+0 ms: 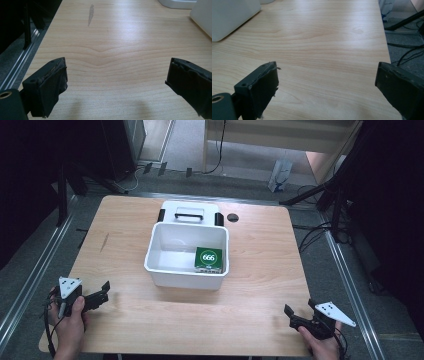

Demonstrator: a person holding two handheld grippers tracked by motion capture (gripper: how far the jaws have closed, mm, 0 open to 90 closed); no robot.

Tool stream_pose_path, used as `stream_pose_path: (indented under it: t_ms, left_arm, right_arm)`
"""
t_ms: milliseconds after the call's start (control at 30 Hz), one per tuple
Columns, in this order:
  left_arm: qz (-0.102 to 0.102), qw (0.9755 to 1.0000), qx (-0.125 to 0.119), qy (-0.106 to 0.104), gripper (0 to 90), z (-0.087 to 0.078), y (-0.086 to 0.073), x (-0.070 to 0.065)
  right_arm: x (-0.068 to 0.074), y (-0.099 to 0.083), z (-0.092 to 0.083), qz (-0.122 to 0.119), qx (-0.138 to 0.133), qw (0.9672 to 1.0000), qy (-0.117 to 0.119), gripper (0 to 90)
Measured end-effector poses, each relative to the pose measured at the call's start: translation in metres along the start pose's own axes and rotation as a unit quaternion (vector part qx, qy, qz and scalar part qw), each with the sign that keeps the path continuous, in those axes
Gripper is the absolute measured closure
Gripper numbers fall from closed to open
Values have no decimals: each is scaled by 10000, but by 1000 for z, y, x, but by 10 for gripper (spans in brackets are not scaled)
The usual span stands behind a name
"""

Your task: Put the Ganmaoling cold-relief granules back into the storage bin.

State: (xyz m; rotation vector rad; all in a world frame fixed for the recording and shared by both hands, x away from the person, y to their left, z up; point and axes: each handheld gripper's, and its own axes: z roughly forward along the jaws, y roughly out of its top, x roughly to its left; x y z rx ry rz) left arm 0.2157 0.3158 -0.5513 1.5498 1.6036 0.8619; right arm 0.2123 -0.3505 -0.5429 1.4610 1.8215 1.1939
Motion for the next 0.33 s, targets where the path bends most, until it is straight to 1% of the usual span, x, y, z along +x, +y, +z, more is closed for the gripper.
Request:
stream_pose_path:
  t_ms: [100,167,333]
  left_arm:
    - [4,10000,-4,2,38,0,0,0]
    - [7,10000,9,12,38,0,0,0]
    - [-17,10000,14,0,38,0,0,0]
  right_arm:
    - [-5,-1,-1,204,-137,9997,63,62]
    - [-7,-1,0,311,-153,9994,88,65]
    - [-7,-2,-1,357,-214,9990,151,73]
